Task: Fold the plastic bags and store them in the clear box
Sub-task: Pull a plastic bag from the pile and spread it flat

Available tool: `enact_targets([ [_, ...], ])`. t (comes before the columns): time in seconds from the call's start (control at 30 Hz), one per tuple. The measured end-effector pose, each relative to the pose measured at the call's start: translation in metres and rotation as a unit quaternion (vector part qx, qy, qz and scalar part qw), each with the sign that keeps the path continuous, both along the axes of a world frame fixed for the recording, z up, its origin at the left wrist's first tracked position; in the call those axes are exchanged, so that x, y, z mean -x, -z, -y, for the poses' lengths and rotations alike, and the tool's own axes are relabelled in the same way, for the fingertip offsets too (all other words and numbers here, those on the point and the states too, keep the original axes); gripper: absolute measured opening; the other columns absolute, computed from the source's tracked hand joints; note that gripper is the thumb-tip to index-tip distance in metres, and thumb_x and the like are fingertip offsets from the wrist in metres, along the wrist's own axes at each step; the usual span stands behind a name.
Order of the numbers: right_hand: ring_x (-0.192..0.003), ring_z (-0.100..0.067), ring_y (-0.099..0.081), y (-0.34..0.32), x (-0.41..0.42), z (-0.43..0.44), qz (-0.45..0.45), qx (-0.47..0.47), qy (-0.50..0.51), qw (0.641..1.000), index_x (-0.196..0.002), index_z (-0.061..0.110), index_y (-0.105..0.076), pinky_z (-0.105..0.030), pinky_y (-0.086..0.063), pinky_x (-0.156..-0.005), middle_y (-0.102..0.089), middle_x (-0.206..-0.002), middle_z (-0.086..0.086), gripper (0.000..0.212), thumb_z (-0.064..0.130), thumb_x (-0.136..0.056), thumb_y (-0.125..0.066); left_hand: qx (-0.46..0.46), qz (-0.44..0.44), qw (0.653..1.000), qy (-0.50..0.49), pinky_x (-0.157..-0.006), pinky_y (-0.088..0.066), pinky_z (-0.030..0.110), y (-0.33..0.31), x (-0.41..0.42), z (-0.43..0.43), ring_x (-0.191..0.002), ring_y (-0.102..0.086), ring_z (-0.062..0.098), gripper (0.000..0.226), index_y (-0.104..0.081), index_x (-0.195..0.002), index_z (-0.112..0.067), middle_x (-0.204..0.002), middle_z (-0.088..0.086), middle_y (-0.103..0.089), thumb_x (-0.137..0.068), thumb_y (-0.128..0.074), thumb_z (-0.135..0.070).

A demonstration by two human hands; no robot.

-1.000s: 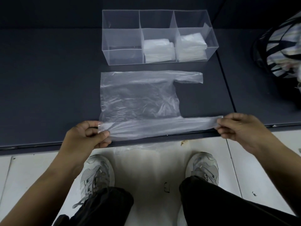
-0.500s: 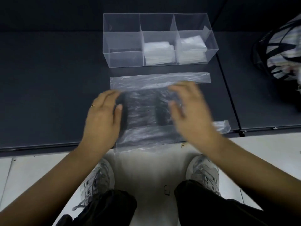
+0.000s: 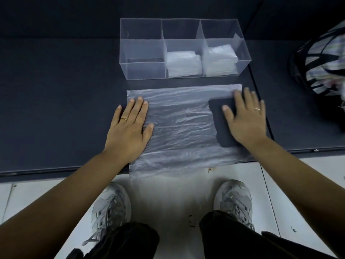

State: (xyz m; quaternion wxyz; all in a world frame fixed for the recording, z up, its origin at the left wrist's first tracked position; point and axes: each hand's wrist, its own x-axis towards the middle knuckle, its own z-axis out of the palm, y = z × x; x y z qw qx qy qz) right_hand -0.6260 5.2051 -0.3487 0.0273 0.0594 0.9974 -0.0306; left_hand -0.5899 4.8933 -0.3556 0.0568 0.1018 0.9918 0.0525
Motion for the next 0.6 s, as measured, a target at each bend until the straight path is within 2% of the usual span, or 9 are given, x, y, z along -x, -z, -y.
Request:
enact_targets([
  [0.07, -0.147, -0.030, -0.009, -0.009, -0.009, -0.007, -0.028, -0.009, 0.027, 0.999, -0.152, 0.008, -0.017, -0.048, -0.004, -0.119, -0.013, -0.159, -0.016, 0.065, 0.046, -0.100, -0.029, -0.019, -0.009, 1.000, 0.003, -0.119, 0.011, 0.037, -0.008, -0.003, -0.001, -0.148, 0.007, 0.016, 0.070, -0.004, -0.153, -0.014, -0.161, 0.001, 0.003, -0.095, -0.002, -0.053],
  [0.13, -0.147, -0.032, -0.012, -0.021, -0.023, 0.012, -0.071, 0.023, -0.009, 0.997, -0.151, 0.004, -0.021, -0.046, -0.006, -0.119, -0.017, -0.158, -0.018, 0.062, 0.040, -0.101, -0.031, -0.062, -0.058, 0.996, 0.037, -0.120, 0.003, 0.040, -0.017, -0.014, -0.002, -0.148, -0.006, 0.021, 0.062, -0.020, -0.151, -0.008, -0.160, 0.007, -0.012, -0.102, -0.016, -0.047],
  [0.23, -0.147, -0.027, -0.015, -0.029, -0.067, 0.079, -0.061, 0.166, -0.168, 0.970, -0.149, 0.006, -0.028, -0.040, -0.010, -0.120, -0.022, -0.157, -0.014, 0.058, 0.036, -0.099, -0.032, -0.101, -0.075, 0.983, 0.131, -0.118, -0.013, 0.043, -0.019, -0.053, -0.004, -0.145, -0.021, 0.025, 0.063, -0.036, -0.145, -0.003, -0.154, 0.013, -0.028, -0.099, -0.028, -0.045],
  [0.27, -0.147, -0.024, -0.015, -0.027, -0.083, 0.100, -0.035, 0.198, -0.234, 0.951, -0.149, 0.007, -0.028, -0.038, -0.010, -0.120, -0.022, -0.158, -0.012, 0.057, 0.035, -0.100, -0.032, -0.083, -0.059, 0.982, 0.161, -0.117, -0.015, 0.043, -0.017, -0.068, -0.004, -0.144, -0.023, 0.027, 0.069, -0.036, -0.145, -0.002, -0.154, 0.014, -0.029, -0.098, -0.028, -0.051],
  [0.33, -0.148, -0.020, -0.011, -0.018, -0.101, 0.126, 0.012, 0.194, -0.317, 0.928, -0.150, 0.008, -0.025, -0.037, -0.008, -0.121, -0.018, -0.159, -0.009, 0.057, 0.037, -0.101, -0.031, -0.015, -0.026, 0.979, 0.203, -0.115, -0.019, 0.044, -0.010, -0.087, -0.001, -0.142, -0.028, 0.031, 0.079, -0.035, -0.144, 0.000, -0.152, 0.018, -0.031, -0.093, -0.030, -0.061],
  [0.4, -0.149, -0.017, -0.002, -0.009, -0.097, 0.123, 0.047, 0.127, -0.311, 0.941, -0.152, 0.012, -0.015, -0.037, -0.002, -0.121, -0.009, -0.161, -0.006, 0.061, 0.044, -0.101, -0.027, 0.043, -0.025, 0.976, 0.213, -0.114, -0.021, 0.044, -0.007, -0.093, 0.001, -0.139, -0.033, 0.033, 0.073, -0.034, -0.143, 0.001, -0.150, 0.019, -0.033, -0.092, -0.036, -0.051],
  [0.47, -0.148, -0.016, 0.006, -0.003, -0.085, 0.099, 0.049, 0.050, -0.272, 0.960, -0.153, 0.017, -0.005, -0.036, 0.005, -0.120, 0.001, -0.161, -0.003, 0.066, 0.052, -0.099, -0.018, 0.062, -0.055, 0.975, 0.208, -0.115, -0.021, 0.045, -0.005, -0.094, 0.001, -0.140, -0.031, 0.033, 0.060, -0.031, -0.144, 0.001, -0.151, 0.020, -0.031, -0.092, -0.037, -0.028],
  [0.53, -0.147, -0.015, 0.005, -0.002, -0.079, 0.062, 0.041, 0.016, -0.219, 0.975, -0.153, 0.019, -0.003, -0.036, 0.005, -0.120, 0.002, -0.160, 0.000, 0.069, 0.057, -0.097, -0.013, 0.048, -0.086, 0.973, 0.207, -0.117, -0.021, 0.046, 0.001, -0.096, 0.001, -0.142, -0.027, 0.033, 0.060, -0.029, -0.146, 0.002, -0.153, 0.019, -0.027, -0.087, -0.030, -0.004],
  [0.6, -0.148, -0.018, -0.003, -0.002, -0.081, 0.019, 0.025, 0.012, -0.156, 0.987, -0.152, 0.016, -0.010, -0.039, -0.002, -0.120, -0.006, -0.160, -0.003, 0.070, 0.056, -0.095, -0.011, 0.037, -0.102, 0.973, 0.203, -0.115, -0.021, 0.045, 0.005, -0.097, 0.003, -0.142, -0.026, 0.033, 0.066, -0.026, -0.146, 0.001, -0.154, 0.019, -0.026, -0.080, -0.024, 0.006],
])
